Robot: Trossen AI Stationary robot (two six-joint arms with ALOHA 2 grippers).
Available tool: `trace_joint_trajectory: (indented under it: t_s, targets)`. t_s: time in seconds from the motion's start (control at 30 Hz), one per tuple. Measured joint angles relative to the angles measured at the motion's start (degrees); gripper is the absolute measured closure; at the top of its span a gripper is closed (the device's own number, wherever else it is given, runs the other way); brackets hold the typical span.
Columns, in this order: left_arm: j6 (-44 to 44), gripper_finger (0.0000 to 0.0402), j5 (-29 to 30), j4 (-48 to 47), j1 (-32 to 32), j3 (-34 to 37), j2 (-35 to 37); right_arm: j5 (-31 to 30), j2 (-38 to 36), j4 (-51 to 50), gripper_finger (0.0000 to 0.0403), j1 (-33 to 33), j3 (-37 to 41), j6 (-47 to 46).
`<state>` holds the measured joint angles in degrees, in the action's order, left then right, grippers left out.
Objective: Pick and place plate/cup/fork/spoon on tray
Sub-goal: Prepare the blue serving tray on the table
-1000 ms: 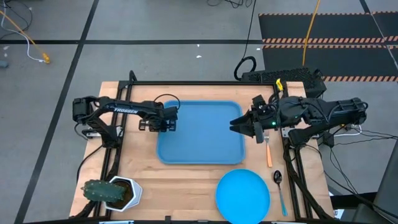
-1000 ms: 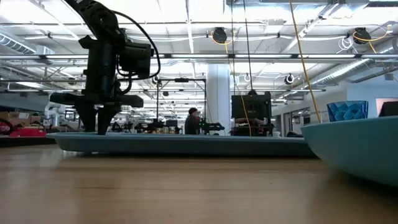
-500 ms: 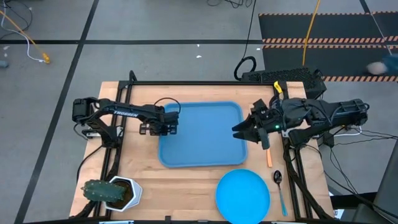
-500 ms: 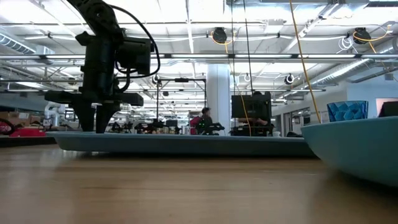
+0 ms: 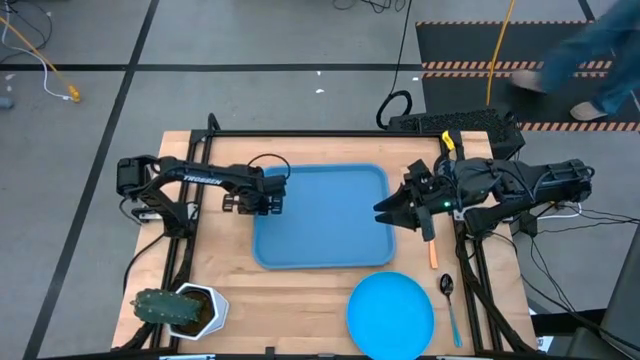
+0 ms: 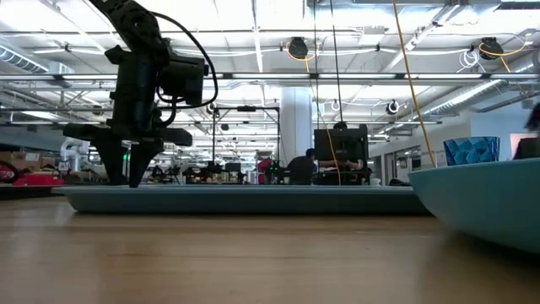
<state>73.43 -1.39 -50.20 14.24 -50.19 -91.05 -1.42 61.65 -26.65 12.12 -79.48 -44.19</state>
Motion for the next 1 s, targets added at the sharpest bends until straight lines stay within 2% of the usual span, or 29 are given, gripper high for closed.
trace_joint_trajectory:
  t_s: [0.5, 1.0]
  targets:
    - [-3.8, 0.0282, 1.5, -0.4, 1.9, 0.0, 0.0, -3.4, 0.0, 0.1, 0.0222, 0.0, 0.0, -0.1]
    - [-7.8, 0.0282, 2.5, -0.5, 1.9, 0.0, -0.1, -3.5, 0.0, 0.1, 0.0222, -0.7, 0.0, 0.2]
